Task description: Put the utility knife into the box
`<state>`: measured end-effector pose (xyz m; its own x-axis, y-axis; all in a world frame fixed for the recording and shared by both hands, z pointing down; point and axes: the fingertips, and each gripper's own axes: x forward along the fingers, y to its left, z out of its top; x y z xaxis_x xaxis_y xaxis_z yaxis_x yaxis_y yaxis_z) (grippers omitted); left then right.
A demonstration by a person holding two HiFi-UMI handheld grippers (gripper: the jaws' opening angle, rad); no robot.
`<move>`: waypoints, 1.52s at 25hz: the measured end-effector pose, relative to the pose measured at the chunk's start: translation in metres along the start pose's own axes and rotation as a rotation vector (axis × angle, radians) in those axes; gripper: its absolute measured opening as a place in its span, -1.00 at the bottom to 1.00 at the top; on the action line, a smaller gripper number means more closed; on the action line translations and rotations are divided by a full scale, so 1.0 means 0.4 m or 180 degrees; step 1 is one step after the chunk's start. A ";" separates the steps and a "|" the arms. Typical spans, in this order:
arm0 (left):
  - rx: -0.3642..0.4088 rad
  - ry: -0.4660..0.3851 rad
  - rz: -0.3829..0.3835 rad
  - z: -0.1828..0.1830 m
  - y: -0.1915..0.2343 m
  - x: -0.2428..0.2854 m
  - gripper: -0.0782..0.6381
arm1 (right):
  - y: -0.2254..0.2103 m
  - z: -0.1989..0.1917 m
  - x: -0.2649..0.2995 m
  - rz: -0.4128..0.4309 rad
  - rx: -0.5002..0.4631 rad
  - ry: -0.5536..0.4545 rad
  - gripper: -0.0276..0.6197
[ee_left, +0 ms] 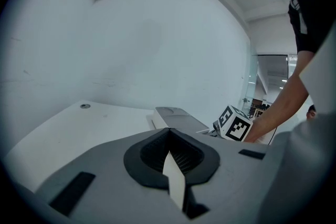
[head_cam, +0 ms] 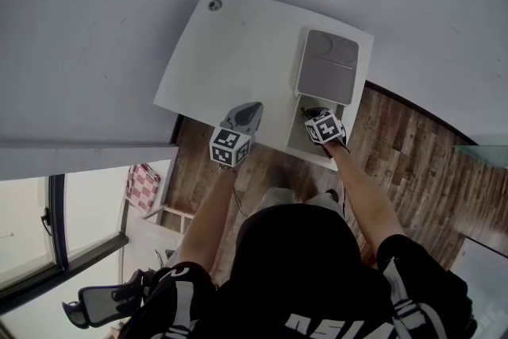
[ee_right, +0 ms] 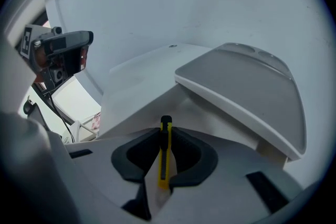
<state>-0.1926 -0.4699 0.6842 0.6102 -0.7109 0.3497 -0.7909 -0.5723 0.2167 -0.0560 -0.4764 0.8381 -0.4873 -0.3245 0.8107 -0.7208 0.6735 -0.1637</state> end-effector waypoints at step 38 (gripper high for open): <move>-0.0118 -0.0593 0.0394 0.229 -0.215 -0.016 -0.72 | -0.172 0.166 -0.573 -0.0492 0.0053 -0.1527 -0.71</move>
<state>-0.1241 -0.4535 0.5797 0.5037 -0.8399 0.2021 -0.8593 -0.4630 0.2172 0.0726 -0.4924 0.6262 -0.5432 -0.6909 0.4771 -0.8083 0.5841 -0.0744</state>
